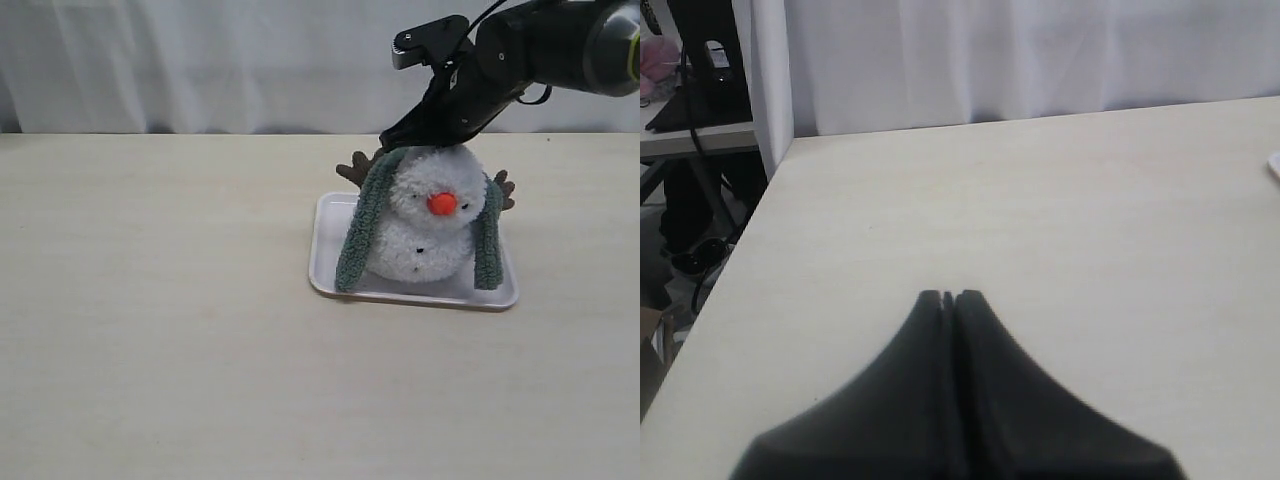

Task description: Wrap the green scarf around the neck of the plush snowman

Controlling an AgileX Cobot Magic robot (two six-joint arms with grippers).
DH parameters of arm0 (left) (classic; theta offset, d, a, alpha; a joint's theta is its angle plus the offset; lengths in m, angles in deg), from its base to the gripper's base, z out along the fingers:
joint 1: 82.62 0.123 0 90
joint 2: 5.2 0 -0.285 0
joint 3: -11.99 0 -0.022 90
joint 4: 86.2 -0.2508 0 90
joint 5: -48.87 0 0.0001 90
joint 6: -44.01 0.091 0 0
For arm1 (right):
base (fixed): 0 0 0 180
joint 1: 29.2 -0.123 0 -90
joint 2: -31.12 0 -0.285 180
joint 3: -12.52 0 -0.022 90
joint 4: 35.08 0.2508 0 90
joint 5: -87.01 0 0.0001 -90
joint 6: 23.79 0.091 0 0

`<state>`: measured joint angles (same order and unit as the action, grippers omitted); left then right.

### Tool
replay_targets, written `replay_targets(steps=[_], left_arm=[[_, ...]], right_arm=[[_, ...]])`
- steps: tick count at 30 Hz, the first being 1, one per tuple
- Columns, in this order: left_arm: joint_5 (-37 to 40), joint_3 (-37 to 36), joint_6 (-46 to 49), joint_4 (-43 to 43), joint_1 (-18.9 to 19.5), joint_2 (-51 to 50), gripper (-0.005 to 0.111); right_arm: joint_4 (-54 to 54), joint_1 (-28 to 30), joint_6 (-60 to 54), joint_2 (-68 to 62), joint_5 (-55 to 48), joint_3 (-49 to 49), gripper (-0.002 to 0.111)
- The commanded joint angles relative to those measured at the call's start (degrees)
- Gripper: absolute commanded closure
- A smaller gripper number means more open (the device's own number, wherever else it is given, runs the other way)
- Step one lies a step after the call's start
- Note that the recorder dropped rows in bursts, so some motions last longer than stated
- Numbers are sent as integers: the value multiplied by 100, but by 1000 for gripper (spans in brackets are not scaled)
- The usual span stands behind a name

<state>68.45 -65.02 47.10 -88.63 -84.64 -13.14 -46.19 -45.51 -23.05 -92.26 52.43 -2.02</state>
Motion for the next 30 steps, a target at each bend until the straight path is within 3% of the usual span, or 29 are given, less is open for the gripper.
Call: replay_targets(steps=[1, 13, 18, 22, 30], left_arm=[[-55, -21, -10, 4, -5, 16, 107], [-55, -21, -10, 4, -5, 16, 107], [-55, -21, -10, 4, -5, 16, 107], [-55, -21, -10, 4, -5, 16, 107], [-55, -21, -10, 4, -5, 16, 107]], right_arm=[[-46, 49, -39, -29, -188, -10, 104], [-46, 49, -39, 506, -591, -10, 103], [-46, 100, -27, 833, -1138, -10, 85], [27, 393, 14, 1054, -1544, 83, 76], [1112, 1066, -625, 1430, -825, 1373, 76]])
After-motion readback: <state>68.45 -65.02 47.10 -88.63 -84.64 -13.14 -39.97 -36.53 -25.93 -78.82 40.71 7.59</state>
